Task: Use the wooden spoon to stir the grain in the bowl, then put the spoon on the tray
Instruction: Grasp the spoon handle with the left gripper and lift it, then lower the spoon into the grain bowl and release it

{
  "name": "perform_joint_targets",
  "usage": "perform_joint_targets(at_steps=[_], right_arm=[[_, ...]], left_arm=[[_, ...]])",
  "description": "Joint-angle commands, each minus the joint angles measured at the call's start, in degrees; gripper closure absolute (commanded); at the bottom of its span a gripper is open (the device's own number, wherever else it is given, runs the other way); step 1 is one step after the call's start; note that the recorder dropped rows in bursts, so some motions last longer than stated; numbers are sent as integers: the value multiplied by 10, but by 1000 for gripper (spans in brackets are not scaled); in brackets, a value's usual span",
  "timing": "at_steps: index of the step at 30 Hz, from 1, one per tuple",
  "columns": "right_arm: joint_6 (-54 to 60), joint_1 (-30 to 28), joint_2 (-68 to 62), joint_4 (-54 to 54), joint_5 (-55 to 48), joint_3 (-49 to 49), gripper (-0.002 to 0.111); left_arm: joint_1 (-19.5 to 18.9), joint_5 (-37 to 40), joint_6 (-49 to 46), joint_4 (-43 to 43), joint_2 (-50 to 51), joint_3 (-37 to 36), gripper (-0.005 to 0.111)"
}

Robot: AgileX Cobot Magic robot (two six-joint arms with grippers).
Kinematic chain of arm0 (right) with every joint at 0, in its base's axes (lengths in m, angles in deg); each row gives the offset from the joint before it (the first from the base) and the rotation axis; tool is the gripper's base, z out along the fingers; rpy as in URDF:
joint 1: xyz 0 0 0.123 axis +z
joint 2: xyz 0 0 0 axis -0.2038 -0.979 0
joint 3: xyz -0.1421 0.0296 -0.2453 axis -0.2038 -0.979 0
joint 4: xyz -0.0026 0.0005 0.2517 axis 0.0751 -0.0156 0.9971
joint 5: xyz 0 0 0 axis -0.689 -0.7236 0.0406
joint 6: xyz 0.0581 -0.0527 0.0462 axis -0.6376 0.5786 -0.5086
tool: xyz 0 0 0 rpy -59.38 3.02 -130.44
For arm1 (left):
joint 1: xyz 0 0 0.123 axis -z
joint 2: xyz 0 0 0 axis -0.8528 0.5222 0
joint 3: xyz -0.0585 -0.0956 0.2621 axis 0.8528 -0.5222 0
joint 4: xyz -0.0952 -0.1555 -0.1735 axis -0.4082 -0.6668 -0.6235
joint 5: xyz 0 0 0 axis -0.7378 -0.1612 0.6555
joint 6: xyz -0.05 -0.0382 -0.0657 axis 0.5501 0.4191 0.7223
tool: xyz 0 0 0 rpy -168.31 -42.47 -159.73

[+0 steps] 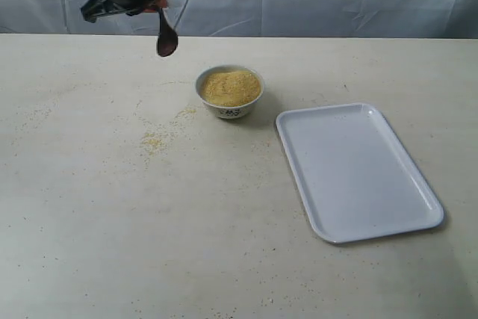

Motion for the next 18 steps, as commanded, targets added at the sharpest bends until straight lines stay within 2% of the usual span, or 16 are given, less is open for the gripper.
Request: perform_joint_targets(at_steps=[1, 9, 15, 16, 18], right_arm=[[0, 1, 3, 2, 7, -2, 109], [0, 1, 3, 2, 7, -2, 109], [0, 1, 3, 2, 7, -2, 109], [0, 1, 3, 2, 7, -2, 109], [0, 1, 3, 2, 7, -2, 109]], left_arm=[[34, -78, 16, -78, 32, 1, 107], [78, -175, 18, -84, 110, 1, 107], [78, -168, 22, -86, 136, 1, 107], [78, -165, 22, -86, 138, 1, 105], [78, -147, 22, -85, 141, 1, 95]])
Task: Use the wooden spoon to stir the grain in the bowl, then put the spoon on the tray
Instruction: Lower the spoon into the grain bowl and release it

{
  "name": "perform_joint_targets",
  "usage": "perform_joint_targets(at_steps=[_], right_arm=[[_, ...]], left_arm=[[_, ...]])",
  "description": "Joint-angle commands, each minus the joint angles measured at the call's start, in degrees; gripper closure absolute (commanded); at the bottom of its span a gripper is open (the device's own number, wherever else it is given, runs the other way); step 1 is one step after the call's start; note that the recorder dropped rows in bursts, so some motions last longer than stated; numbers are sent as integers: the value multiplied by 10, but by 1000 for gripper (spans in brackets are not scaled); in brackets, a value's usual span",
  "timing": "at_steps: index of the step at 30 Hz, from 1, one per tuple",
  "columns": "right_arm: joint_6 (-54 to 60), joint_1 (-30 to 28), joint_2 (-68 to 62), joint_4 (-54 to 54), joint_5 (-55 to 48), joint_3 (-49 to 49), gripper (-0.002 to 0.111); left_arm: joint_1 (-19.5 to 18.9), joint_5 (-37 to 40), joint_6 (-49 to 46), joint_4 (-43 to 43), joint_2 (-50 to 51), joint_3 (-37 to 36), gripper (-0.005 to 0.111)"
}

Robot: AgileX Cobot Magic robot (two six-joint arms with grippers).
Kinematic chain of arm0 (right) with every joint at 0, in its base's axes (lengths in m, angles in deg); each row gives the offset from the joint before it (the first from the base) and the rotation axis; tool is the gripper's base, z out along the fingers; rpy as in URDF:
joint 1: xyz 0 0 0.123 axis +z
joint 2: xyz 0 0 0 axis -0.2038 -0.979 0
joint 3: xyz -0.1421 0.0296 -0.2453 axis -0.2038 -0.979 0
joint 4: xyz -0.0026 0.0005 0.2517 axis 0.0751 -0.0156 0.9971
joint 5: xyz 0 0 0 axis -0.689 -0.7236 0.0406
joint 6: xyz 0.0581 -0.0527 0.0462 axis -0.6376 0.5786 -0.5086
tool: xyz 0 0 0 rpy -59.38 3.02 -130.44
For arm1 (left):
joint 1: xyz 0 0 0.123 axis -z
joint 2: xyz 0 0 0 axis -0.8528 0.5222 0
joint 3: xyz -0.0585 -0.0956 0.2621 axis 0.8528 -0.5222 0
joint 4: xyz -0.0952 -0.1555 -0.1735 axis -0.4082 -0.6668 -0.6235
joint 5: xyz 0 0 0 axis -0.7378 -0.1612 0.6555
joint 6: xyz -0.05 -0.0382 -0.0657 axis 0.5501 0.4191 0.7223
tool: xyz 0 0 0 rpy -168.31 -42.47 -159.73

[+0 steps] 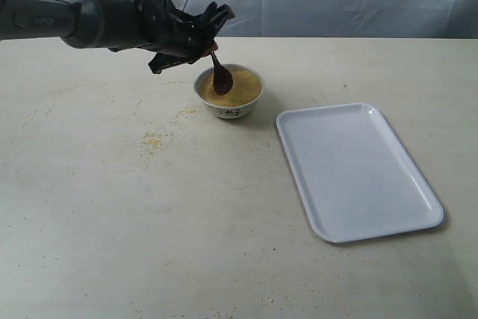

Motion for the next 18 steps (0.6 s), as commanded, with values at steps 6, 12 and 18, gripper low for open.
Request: perform_joint_targets(at_steps=[6, 12, 18], right_arm=[[0, 1, 3, 2, 7, -2, 109], [0, 1, 3, 2, 7, -2, 109], [0, 1, 3, 2, 7, -2, 109]], left_arm=[[1, 32, 3, 27, 6, 1, 63], [-12, 93, 3, 100, -9, 1, 55], [-27, 166, -59, 240, -83, 1, 58]])
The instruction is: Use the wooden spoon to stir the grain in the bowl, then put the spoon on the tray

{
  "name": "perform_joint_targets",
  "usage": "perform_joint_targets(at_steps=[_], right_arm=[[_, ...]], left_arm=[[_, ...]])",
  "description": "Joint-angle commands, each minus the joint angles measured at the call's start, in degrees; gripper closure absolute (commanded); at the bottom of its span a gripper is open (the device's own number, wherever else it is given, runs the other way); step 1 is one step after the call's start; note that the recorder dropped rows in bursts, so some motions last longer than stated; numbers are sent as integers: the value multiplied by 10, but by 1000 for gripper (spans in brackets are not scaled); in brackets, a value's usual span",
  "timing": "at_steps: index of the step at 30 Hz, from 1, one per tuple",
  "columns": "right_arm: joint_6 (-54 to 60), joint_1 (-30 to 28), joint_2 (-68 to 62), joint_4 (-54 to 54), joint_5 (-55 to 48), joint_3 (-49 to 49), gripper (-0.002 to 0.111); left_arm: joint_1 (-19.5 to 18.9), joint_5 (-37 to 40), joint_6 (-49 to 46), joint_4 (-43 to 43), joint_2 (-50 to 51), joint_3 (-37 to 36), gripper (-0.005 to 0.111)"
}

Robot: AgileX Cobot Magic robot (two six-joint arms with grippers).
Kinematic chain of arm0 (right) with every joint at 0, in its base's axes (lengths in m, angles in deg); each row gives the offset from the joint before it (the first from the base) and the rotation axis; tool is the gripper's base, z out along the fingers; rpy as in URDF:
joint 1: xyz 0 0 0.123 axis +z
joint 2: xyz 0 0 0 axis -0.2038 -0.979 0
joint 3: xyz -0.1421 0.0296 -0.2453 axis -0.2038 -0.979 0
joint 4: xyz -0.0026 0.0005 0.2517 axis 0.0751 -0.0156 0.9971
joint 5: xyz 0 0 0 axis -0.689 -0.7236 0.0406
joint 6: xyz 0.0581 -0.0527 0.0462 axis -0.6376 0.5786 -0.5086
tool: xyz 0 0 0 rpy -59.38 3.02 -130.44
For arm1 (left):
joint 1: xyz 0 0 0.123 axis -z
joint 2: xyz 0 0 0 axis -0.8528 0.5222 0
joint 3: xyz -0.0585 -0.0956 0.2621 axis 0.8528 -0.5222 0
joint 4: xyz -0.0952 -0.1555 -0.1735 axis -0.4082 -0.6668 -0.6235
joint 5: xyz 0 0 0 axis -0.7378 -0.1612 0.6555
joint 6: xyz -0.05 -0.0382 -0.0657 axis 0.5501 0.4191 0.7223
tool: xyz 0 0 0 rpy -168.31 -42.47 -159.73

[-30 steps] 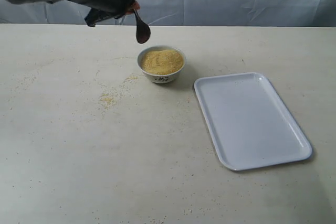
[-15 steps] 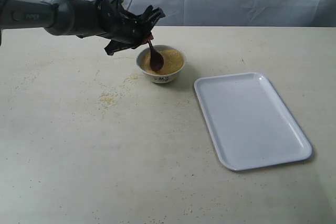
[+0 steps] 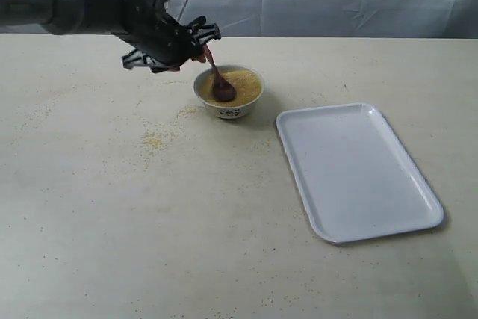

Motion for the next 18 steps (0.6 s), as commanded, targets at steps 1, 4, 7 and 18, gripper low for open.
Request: perform_joint_targets(at_steps=[1, 4, 7, 18], right_arm=[[0, 1, 3, 2, 7, -2, 109], [0, 1, 3, 2, 7, -2, 109], [0, 1, 3, 2, 7, -2, 109], [0, 1, 3, 2, 7, -2, 109]], left_arm=[[-5, 27, -59, 119, -69, 1, 62], [-3, 7, -114, 150, -102, 1, 84], [-1, -27, -209, 149, -117, 1, 106], [-1, 109, -560, -16, -7, 156, 107]])
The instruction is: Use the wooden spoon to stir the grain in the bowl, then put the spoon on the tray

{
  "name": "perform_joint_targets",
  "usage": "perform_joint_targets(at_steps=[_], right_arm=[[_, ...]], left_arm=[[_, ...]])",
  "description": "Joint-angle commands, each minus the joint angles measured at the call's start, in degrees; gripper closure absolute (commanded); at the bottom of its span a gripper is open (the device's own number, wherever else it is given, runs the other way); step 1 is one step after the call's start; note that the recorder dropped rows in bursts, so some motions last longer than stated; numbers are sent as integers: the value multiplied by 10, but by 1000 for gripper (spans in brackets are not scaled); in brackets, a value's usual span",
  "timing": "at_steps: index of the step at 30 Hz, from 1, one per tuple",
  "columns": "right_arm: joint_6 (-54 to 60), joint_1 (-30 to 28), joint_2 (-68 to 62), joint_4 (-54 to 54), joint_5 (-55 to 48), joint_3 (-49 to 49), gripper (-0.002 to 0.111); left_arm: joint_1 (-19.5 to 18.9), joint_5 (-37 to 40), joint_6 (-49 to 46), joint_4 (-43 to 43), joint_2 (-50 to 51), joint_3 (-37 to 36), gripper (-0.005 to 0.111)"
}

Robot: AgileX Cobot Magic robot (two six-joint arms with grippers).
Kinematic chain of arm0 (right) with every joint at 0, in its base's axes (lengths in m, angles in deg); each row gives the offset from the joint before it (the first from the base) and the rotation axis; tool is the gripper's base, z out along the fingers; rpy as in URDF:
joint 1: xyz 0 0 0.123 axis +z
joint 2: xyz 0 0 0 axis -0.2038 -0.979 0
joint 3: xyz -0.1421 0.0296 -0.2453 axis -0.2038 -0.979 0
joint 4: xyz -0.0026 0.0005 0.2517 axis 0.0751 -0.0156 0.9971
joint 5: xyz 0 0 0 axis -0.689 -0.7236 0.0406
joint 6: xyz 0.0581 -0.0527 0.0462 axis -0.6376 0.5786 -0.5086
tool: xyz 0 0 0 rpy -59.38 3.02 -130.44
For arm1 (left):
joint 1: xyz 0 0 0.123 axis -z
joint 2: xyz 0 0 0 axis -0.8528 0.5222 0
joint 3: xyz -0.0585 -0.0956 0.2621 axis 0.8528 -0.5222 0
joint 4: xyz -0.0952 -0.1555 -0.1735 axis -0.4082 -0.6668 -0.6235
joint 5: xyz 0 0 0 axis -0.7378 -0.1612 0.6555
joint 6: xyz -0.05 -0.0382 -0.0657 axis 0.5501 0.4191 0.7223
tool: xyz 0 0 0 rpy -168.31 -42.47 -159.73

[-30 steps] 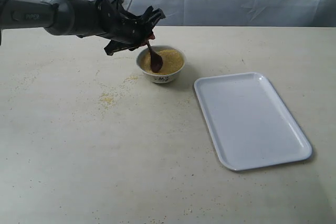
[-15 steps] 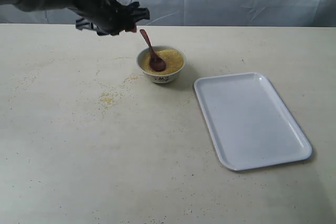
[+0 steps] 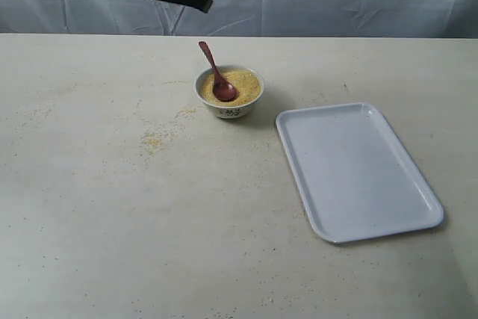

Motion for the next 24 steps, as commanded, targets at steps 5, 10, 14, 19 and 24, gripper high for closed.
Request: perform_joint_targets(at_steps=[5, 10, 14, 19, 24], right_arm=[[0, 1, 3, 2, 7, -2, 109], [0, 1, 3, 2, 7, -2, 109], [0, 1, 3, 2, 7, -2, 109], [0, 1, 3, 2, 7, -2, 109], [0, 1, 3, 2, 7, -2, 109]], left_arm=[[3, 270, -152, -127, 168, 269, 107], [3, 287, -161, -124, 237, 363, 107], [1, 295, -189, -134, 251, 366, 107], [1, 338, -311, -166, 257, 366, 107], [-2, 345, -428, -174, 270, 366, 107]])
